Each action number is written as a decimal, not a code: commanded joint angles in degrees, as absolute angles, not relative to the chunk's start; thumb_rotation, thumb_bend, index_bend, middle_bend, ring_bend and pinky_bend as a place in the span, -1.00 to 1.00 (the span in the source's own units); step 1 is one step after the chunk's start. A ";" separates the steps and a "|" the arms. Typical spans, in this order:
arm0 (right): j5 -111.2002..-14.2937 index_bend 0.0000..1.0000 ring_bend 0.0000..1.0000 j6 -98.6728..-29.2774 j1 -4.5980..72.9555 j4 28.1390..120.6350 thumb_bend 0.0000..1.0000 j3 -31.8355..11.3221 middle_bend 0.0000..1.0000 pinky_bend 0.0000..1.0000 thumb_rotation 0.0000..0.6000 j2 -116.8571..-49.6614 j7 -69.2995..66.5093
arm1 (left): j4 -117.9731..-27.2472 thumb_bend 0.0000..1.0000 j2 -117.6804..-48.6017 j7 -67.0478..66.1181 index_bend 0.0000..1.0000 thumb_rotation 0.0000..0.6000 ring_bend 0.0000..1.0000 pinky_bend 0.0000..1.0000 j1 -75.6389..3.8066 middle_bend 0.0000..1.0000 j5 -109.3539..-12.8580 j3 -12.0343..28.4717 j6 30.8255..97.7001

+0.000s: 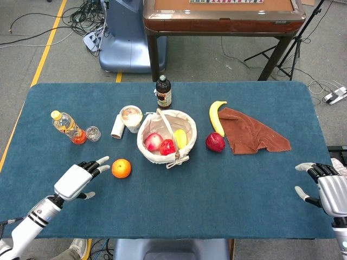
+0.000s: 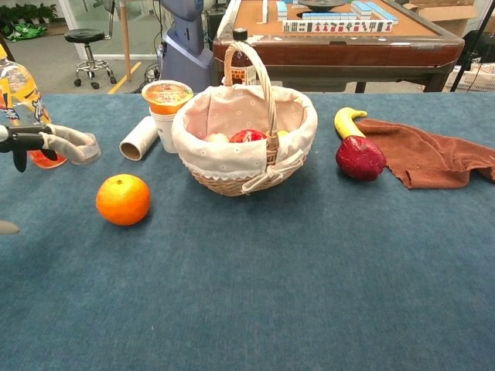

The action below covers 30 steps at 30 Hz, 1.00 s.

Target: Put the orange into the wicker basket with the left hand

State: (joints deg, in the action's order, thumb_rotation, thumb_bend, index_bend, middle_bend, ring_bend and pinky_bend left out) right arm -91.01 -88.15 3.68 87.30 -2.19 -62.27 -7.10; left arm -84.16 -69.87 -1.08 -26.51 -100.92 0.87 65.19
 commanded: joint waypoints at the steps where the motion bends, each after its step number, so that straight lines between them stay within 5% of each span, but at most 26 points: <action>1: -90.88 -0.25 -0.37 -88.22 3.59 87.20 -0.58 -2.20 -0.26 -0.31 1.00 -62.31 -7.11 | -82.42 -0.83 -71.93 -1.81 -0.54 1.00 -0.53 -0.26 -29.18 -0.80 -98.53 2.17 61.77; 16: -90.00 -0.25 -0.37 -87.87 3.25 85.84 -0.58 -2.19 -0.26 -0.31 1.00 -62.72 -8.02 | -75.68 -0.83 -78.78 -2.86 -0.49 1.00 -0.52 -0.26 -35.15 -0.79 -93.18 3.40 55.34; 30: -89.55 -0.25 -0.37 -87.18 3.50 85.08 -0.58 -2.35 -0.26 -0.31 1.00 -63.03 -8.67 | -68.99 -0.83 -84.69 -1.53 -0.28 1.00 -0.30 -0.25 -37.27 -0.52 -92.74 2.45 56.60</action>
